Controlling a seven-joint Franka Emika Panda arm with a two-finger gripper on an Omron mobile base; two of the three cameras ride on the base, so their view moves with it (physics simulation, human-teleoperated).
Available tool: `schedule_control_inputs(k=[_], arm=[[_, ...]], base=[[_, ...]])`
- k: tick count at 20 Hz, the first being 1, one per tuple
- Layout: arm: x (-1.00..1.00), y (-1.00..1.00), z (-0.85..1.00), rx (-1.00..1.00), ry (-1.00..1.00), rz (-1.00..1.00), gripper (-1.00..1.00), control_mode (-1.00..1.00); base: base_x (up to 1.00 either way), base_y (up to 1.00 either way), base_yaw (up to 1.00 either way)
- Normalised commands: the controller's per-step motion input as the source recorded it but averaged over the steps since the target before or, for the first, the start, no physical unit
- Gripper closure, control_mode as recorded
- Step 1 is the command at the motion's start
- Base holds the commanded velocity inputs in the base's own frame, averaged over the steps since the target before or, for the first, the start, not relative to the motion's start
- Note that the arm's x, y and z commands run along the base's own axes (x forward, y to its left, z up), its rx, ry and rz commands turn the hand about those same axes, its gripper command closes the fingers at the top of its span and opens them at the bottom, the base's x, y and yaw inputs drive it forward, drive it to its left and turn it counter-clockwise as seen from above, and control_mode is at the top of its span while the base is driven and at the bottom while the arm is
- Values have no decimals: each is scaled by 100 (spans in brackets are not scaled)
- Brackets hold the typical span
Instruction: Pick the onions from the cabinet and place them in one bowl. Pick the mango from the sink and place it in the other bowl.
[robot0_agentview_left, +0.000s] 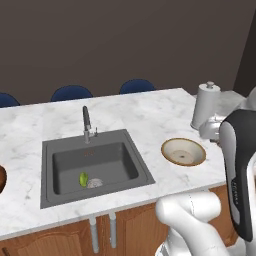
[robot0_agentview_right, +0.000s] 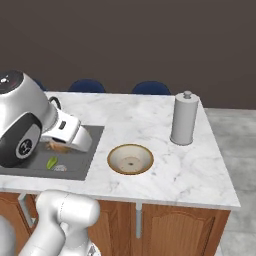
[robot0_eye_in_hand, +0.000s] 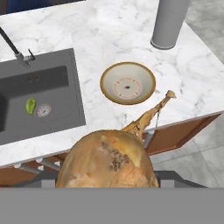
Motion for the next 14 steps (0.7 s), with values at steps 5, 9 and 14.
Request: schedule_control_inputs(k=[5, 9, 14], arm=[[48, -33, -9, 0, 4, 2, 100, -100], [61, -35, -2, 0, 18, 0, 100, -100], [51, -23, -5, 0, 11, 0, 100, -100]], base=[[0, 0, 0], [0, 0, 0], [0, 0, 0]])
